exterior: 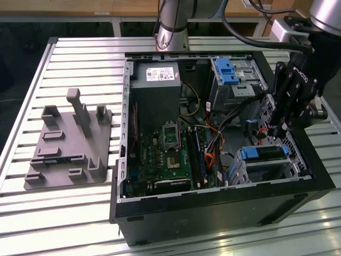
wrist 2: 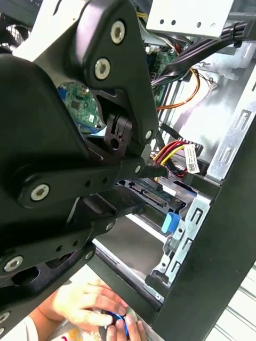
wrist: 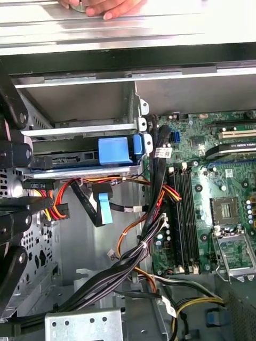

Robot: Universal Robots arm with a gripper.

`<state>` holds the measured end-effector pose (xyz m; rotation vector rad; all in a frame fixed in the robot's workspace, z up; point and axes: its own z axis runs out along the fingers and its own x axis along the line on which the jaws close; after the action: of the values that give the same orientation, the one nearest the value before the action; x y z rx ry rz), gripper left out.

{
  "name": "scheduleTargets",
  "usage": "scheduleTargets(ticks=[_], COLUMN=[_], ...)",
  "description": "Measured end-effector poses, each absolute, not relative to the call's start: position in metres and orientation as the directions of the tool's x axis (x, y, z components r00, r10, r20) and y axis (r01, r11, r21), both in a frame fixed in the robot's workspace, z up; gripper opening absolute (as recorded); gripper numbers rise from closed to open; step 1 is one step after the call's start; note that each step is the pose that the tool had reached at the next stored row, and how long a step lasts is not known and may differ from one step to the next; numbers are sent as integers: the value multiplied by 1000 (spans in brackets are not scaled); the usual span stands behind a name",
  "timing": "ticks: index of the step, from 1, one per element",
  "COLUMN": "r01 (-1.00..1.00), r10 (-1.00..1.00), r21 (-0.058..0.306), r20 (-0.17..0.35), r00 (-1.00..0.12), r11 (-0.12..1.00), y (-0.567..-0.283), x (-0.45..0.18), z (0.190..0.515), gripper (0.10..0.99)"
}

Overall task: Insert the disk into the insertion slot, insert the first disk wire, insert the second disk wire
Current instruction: 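Insert the first disk wire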

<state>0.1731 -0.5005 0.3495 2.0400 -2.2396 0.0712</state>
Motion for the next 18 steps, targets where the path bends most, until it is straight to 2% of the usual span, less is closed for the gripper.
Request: scheduleTargets(ticks=[18], r01=[-995], r10=[-990], r21=[40], r20=[113], r00=[-84], r11=[89], y=[-501], x=[173], z=[347], gripper=[349])
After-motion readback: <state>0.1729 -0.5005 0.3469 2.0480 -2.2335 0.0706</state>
